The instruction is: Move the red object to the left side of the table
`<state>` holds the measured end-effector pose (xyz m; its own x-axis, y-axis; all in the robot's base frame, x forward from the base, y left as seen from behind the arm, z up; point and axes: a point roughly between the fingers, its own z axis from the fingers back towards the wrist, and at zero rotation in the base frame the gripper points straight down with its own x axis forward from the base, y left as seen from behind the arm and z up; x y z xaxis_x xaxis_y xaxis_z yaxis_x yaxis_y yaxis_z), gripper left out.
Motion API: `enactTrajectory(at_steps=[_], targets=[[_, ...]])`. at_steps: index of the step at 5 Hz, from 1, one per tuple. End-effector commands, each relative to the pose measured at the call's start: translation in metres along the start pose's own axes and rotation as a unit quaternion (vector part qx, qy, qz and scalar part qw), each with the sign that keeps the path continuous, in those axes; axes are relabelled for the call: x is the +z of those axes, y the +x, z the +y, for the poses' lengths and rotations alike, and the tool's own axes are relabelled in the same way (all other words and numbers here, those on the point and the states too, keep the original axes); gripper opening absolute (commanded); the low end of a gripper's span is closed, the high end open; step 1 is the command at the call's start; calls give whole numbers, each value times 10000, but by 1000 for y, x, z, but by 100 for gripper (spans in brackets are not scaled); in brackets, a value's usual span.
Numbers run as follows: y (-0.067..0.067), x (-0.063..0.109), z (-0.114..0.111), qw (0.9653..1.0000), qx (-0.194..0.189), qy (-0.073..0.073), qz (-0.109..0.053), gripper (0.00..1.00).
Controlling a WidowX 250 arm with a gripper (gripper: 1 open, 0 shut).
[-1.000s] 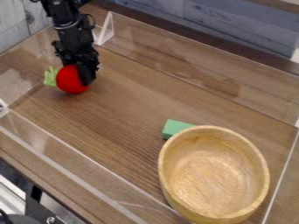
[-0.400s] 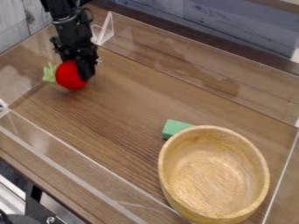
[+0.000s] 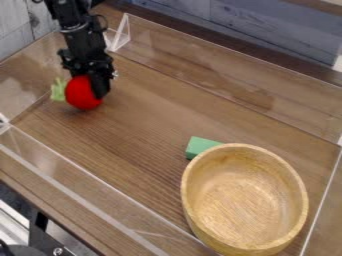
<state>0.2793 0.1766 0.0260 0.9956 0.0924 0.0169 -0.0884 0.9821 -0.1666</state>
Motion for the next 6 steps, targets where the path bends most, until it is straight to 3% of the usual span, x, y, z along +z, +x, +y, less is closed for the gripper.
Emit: enactTrajectory(at_steps=[1, 3, 4, 6], targets=[[13, 28, -4, 9990, -260, 160, -340, 0], [20, 25, -9, 9979, -602, 31, -252, 0], [12, 16, -12, 9987, -496, -15, -132, 100], [12, 31, -40, 9987, -474, -153, -106, 100]])
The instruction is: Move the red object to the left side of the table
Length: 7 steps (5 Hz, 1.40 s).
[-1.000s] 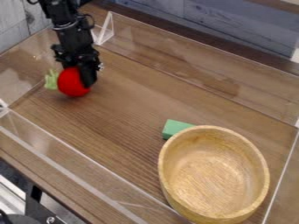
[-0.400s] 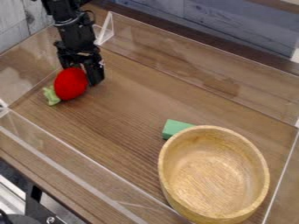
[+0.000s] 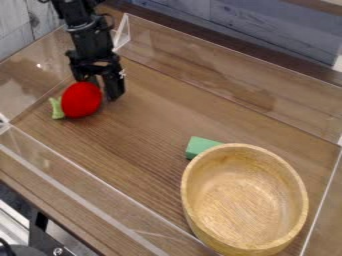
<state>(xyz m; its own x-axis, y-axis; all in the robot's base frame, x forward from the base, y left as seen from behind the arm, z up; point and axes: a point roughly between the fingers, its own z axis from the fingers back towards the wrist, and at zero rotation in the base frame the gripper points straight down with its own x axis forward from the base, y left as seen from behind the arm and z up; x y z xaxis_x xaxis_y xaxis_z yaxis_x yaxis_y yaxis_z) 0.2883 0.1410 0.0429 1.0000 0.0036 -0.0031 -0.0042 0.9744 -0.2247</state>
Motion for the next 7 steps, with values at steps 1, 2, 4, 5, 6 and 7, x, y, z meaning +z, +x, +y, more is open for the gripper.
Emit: enactTrajectory(at_steps=[1, 2, 4, 5, 6, 7], targets=[[9, 27, -17, 9995, -63, 94, -294, 100], [13, 33, -31, 9994, -138, 25, -329, 0], [9, 58, -48, 9993, -114, -81, -351, 100], [10, 68, -51, 9989, -341, -92, -318, 100], [10, 76, -52, 9981, -539, -88, -276, 100], [9, 74, -60, 9983, -502, -92, -281, 100]])
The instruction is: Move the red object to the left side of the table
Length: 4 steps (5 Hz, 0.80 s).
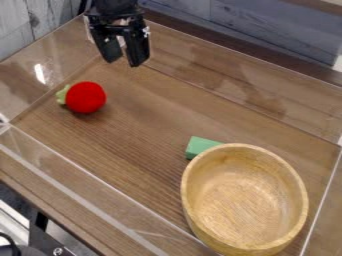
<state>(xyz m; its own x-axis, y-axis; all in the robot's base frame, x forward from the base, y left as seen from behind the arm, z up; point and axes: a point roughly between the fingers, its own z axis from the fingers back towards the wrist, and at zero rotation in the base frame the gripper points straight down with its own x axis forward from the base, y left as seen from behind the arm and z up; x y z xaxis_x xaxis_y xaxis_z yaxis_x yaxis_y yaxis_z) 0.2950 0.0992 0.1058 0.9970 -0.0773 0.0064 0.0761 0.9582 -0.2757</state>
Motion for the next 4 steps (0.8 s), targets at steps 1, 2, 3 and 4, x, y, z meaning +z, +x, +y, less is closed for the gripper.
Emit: enactTrajectory(at_steps=[1, 2, 3, 4], targets=[[2, 18, -13, 9993, -65, 184, -334, 100], [6, 20, -20, 9990, 46, 193, -399, 100], [9, 21, -29, 9987, 123, 206, -445, 100], [12, 23, -35, 9984, 195, 206, -492, 100]])
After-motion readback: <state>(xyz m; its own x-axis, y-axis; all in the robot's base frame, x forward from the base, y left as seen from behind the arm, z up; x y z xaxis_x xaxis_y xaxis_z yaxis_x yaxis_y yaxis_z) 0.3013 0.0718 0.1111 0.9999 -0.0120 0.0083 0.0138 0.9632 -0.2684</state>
